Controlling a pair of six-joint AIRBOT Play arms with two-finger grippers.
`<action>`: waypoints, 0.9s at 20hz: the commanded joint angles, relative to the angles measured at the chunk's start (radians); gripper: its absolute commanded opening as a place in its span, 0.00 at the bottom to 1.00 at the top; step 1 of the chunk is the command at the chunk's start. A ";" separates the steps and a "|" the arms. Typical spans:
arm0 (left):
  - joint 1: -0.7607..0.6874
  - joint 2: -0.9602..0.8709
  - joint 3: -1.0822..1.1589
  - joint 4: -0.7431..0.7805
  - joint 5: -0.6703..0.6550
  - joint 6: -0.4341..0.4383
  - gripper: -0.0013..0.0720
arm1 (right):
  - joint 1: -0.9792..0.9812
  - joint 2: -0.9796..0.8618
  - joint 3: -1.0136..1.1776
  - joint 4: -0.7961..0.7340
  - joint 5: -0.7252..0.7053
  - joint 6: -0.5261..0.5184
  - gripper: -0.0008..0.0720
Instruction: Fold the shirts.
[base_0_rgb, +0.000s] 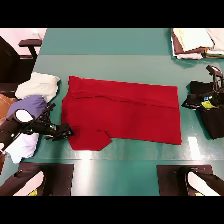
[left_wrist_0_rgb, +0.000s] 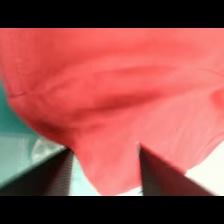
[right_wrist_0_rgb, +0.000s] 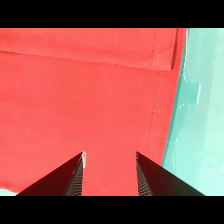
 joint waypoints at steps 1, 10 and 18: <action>0.001 0.004 -0.015 -0.050 0.022 0.012 0.07 | -0.013 0.002 -0.002 -0.003 0.032 -0.020 0.53; 0.001 0.129 0.066 -0.034 -0.035 0.023 0.05 | -0.417 0.018 -0.447 0.080 0.127 -0.074 0.75; 0.000 0.128 0.079 -0.035 -0.046 0.024 0.05 | -0.280 0.018 -0.570 0.235 -0.024 -0.104 0.49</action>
